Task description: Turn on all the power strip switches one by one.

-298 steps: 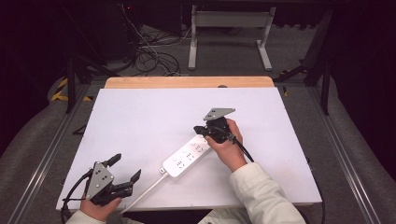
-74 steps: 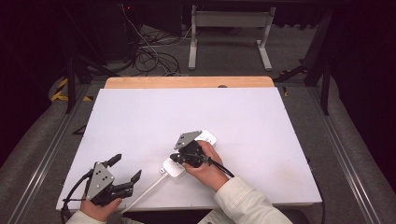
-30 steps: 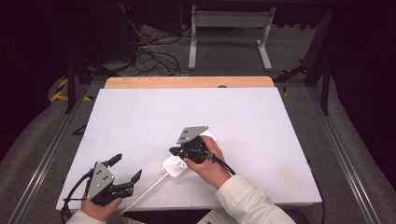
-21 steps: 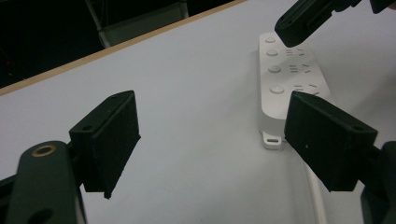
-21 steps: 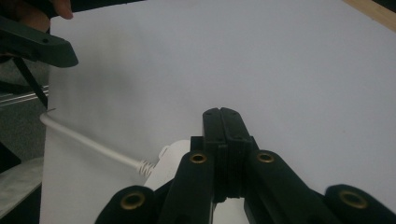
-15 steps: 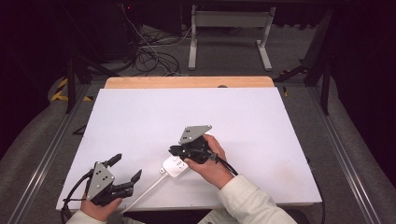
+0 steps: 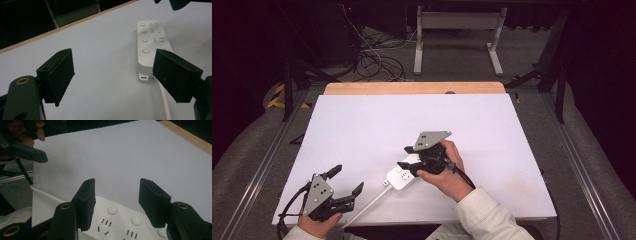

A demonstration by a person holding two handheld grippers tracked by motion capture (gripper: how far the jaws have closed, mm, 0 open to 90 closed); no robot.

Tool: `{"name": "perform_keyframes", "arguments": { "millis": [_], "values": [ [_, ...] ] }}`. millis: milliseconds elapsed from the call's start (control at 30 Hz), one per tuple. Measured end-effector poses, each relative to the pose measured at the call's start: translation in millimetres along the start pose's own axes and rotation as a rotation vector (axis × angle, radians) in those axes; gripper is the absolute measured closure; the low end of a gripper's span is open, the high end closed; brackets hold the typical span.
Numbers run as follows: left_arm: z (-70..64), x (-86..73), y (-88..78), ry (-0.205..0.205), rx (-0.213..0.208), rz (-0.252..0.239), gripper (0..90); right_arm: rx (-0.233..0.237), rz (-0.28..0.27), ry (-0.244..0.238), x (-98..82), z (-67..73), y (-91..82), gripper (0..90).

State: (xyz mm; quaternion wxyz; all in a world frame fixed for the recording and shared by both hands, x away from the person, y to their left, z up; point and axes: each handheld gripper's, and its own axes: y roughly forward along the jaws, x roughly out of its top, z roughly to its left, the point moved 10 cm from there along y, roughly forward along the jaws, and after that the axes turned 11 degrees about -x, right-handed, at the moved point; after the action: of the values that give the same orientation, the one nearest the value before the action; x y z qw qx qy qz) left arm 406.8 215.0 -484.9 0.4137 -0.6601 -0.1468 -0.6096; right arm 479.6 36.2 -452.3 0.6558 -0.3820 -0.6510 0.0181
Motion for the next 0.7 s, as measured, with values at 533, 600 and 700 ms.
{"name": "perform_keyframes", "arguments": {
  "millis": [533,600,700],
  "values": [
    [3.7,-0.8,-0.2,0.004,0.011,0.003,17.7,-0.044,-0.086,0.039,-4.9,-23.9,-54.7,21.7],
    [4.1,-1.0,0.0,0.003,0.013,0.003,17.7,-0.067,-0.089,0.042,-8.9,-28.5,-59.9,20.5],
    [4.0,-1.0,0.1,0.001,0.014,0.003,17.7,-0.107,-0.109,0.058,-16.0,-36.0,-67.6,19.5]
  ]
}}
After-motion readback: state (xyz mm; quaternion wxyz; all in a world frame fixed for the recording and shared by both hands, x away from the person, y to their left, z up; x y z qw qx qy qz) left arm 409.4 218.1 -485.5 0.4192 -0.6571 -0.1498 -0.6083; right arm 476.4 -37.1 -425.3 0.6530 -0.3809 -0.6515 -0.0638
